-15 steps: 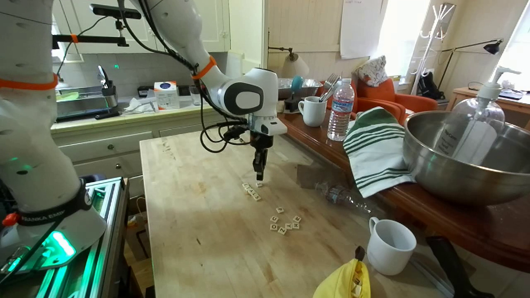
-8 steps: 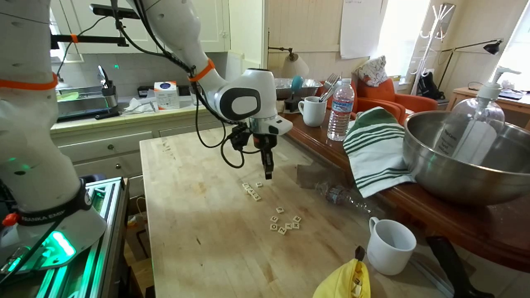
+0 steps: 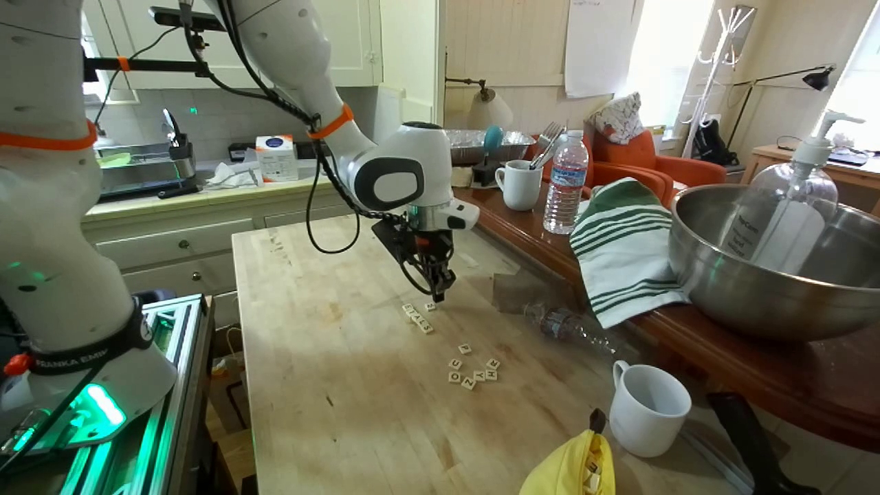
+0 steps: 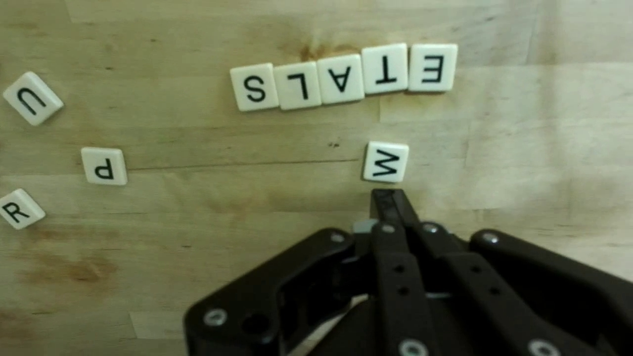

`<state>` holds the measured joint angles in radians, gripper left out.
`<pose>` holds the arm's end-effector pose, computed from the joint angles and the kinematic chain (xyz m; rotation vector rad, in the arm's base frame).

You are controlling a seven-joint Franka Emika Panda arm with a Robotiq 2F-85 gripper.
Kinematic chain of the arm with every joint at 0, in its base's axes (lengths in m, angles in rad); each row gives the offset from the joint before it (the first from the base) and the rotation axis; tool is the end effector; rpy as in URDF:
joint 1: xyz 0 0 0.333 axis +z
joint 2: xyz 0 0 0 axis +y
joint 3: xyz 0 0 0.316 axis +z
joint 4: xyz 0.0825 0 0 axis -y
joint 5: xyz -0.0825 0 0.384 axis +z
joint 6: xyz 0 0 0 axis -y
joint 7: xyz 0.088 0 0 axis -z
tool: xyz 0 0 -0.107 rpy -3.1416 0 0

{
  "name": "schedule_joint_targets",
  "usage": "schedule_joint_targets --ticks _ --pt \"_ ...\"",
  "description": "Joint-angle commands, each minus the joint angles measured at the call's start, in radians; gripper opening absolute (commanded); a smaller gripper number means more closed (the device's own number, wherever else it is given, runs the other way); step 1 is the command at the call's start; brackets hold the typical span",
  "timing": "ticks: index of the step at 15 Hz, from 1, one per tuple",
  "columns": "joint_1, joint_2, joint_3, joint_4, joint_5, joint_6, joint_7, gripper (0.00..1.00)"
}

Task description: Spell the word 'Metals'.

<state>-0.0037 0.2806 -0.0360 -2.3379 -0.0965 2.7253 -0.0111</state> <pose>0.5286 -0.0177 0.2253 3.0797 0.0917 0.1621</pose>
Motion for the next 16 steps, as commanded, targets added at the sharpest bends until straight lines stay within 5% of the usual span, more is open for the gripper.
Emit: schedule_joint_targets --ticks 1,8,16 --pt "-0.038 -0.007 0.032 -0.032 0.021 0.038 -0.131 0.00" --pt "-0.054 0.005 0.037 -0.058 0.011 0.103 -0.218 0.00" --pt "-0.034 -0.007 0.016 -0.088 -0.008 0.118 -0.163 0.00"
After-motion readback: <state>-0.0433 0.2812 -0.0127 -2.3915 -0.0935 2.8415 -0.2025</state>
